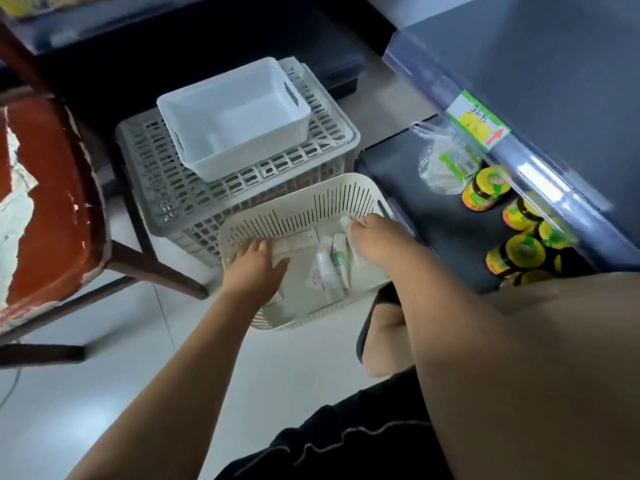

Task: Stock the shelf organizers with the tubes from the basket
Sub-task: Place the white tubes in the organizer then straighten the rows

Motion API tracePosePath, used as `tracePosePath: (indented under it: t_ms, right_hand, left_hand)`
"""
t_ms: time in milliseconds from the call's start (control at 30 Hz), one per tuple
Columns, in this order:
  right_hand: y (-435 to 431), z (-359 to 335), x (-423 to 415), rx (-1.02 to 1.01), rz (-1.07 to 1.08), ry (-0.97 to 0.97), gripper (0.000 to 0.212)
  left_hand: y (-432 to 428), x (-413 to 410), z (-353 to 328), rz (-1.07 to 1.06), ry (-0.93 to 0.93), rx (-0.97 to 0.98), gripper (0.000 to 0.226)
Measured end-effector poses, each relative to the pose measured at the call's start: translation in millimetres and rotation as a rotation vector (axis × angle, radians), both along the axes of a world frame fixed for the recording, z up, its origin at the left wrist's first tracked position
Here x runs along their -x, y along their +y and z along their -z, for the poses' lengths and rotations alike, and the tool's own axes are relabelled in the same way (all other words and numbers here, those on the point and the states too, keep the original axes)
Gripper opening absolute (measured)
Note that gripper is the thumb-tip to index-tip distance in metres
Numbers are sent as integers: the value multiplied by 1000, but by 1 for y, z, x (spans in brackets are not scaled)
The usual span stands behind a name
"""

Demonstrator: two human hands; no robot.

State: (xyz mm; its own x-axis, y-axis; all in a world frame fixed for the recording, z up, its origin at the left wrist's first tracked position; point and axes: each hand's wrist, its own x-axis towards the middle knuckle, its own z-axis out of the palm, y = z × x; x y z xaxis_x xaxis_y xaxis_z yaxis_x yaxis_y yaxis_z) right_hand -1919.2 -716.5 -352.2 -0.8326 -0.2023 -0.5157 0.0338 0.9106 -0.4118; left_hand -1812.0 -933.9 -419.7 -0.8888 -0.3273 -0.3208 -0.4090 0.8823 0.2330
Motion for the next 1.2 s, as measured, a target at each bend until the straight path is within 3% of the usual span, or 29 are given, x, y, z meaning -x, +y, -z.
tracePosePath:
  t_ms: [100,200,300,400,500,600,700,833,967,1200]
  right_hand:
    - [-14,24,14,79,39,-43,40]
    - [-30,67,20,96,4,-34,26]
    - [-44,109,17,24,-159,-2,15]
    - [-59,151,19,-60,-310,53,22]
    - [-75,185,31,-58,-369,127,33]
    - [-93,215,47,-37,-422,177,50]
    - [-117,241,60,-42,-416,164,61]
    - [-133,246,58,-208,-430,142,62]
    - [-142,240,60,-273,-420,160,52]
    - [-132,239,67,-245,-651,207,41]
  left_hand:
    - [-5,11,30,-109,-133,-94,59]
    - [-2,23,58,-371,-196,-264,61]
    - [2,31,97,-630,-221,-413,92]
    - [8,43,126,-849,-250,-498,114]
    - [18,56,136,-918,-332,-389,114]
    - [24,62,161,-967,-357,-287,104]
    - [21,66,178,-1057,-250,-252,90]
    - [8,72,183,-1415,-75,-418,46]
    - [-1,72,172,-1509,-53,-606,29]
    - [3,48,160,-1603,88,-783,38]
